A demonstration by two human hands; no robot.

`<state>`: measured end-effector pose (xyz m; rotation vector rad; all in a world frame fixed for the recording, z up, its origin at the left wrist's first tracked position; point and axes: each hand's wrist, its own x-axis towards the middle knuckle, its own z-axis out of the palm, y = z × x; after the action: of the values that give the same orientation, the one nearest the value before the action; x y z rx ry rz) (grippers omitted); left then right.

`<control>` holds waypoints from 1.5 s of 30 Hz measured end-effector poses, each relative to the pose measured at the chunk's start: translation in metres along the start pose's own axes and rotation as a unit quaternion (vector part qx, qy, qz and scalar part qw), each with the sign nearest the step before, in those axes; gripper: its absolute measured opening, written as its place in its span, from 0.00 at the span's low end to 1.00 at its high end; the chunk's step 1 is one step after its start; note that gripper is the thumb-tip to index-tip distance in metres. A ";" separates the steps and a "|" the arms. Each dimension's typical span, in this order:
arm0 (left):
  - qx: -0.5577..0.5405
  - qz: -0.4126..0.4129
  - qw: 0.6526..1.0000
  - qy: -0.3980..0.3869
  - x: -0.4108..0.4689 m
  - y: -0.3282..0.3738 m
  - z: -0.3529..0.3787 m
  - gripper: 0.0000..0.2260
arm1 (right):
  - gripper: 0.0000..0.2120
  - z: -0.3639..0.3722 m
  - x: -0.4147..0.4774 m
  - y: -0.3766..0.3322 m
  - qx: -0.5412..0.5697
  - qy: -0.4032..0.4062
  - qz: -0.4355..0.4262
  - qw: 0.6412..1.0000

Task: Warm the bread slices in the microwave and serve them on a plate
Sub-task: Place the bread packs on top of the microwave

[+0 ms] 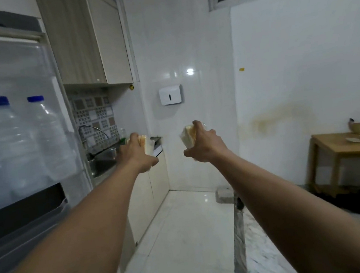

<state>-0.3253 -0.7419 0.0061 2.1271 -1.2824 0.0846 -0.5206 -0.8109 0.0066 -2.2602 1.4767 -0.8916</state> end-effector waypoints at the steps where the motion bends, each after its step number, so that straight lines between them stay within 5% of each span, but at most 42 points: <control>1: -0.006 0.001 1.000 -0.001 0.014 0.006 0.010 0.43 | 0.44 0.002 0.016 0.007 0.001 0.002 -0.002 1.000; 20: -0.020 -0.068 0.997 0.016 0.302 -0.027 0.151 0.47 | 0.46 0.132 0.316 0.044 -0.002 -0.038 -0.040 0.998; 33: 0.038 -0.185 0.980 0.059 0.452 -0.100 0.185 0.43 | 0.42 0.258 0.506 0.006 0.071 -0.106 -0.169 0.977; 45: 0.086 -0.323 0.930 0.151 0.528 -0.159 0.175 0.43 | 0.49 0.358 0.629 -0.068 0.110 -0.209 -0.264 0.935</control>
<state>0.0329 -1.1956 -0.0168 2.4627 -0.3722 0.2368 -0.0665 -1.3782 -0.0179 -2.5015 0.5634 -0.6030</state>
